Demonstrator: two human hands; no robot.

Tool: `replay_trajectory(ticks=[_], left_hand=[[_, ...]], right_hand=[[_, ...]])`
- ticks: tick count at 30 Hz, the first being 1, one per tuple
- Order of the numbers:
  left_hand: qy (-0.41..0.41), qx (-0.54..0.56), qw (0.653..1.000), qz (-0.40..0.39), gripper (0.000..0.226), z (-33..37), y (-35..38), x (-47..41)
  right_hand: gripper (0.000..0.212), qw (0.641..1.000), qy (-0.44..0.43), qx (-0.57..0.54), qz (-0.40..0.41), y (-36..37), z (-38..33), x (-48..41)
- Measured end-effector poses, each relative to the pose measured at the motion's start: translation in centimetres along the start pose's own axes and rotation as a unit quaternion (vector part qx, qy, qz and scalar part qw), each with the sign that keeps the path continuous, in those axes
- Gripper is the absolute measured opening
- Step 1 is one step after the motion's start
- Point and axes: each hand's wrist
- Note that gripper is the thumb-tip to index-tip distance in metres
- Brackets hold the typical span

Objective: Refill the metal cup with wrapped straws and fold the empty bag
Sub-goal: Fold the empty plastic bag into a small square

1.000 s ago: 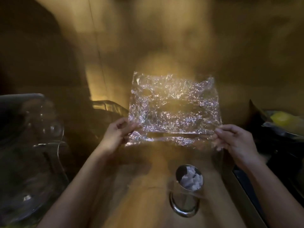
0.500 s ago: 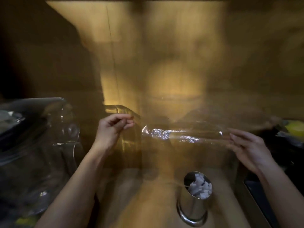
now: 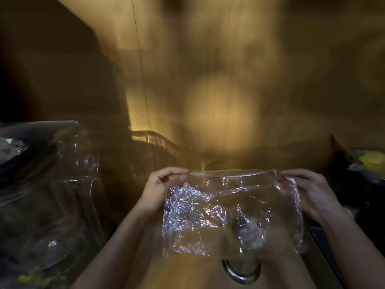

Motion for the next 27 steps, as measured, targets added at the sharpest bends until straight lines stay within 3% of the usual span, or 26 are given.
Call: replay_trajectory(ticks=[5,8,12,16,19,22,24,25,27], left_hand=[[0.014,-0.03,0.999,-0.021,0.04,0.0,-0.9,0.2],[0.007,-0.041,0.999,-0.029,0.047,-0.1,-1.3,0.1],[-0.057,0.072,0.996,-0.004,0.039,0.1,-1.1,0.4],[-0.087,0.136,0.987,-0.021,0.013,0.1,-1.6,0.6],[-0.121,0.098,0.988,-0.024,0.032,0.2,-1.5,0.7],[-0.148,-0.039,0.974,-0.164,0.042,1.1,-1.2,0.7],[-0.157,-0.157,0.935,-0.276,0.038,1.7,-0.3,0.6],[-0.156,-0.195,0.918,-0.309,0.04,1.6,0.5,0.5],[-0.14,-0.201,0.914,-0.323,0.049,1.5,2.5,0.5]], right_hand=[[0.047,1.0,0.01,0.018,-0.01,-0.8,0.4,0.5],[0.036,0.999,-0.007,0.017,-0.034,-0.5,0.4,0.5],[0.021,0.998,-0.016,0.026,-0.06,0.2,0.5,0.3],[0.02,0.985,-0.056,0.158,-0.036,0.8,0.7,0.3],[0.026,0.965,-0.056,0.248,-0.059,1.7,0.1,0.6],[0.035,0.957,-0.07,0.267,-0.094,3.2,-0.7,0.9],[0.04,0.955,-0.073,0.264,-0.116,4.6,-1.4,1.2],[0.043,0.954,-0.074,0.258,-0.13,5.3,-1.8,1.4],[0.046,0.953,-0.077,0.244,-0.162,6.8,-2.6,1.7]])
Point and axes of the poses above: each hand's wrist, its own x-axis away from the middle knuckle, its own y-axis out of the palm, z = x × y, and after that the axes turned 6 degrees about y, right-handed
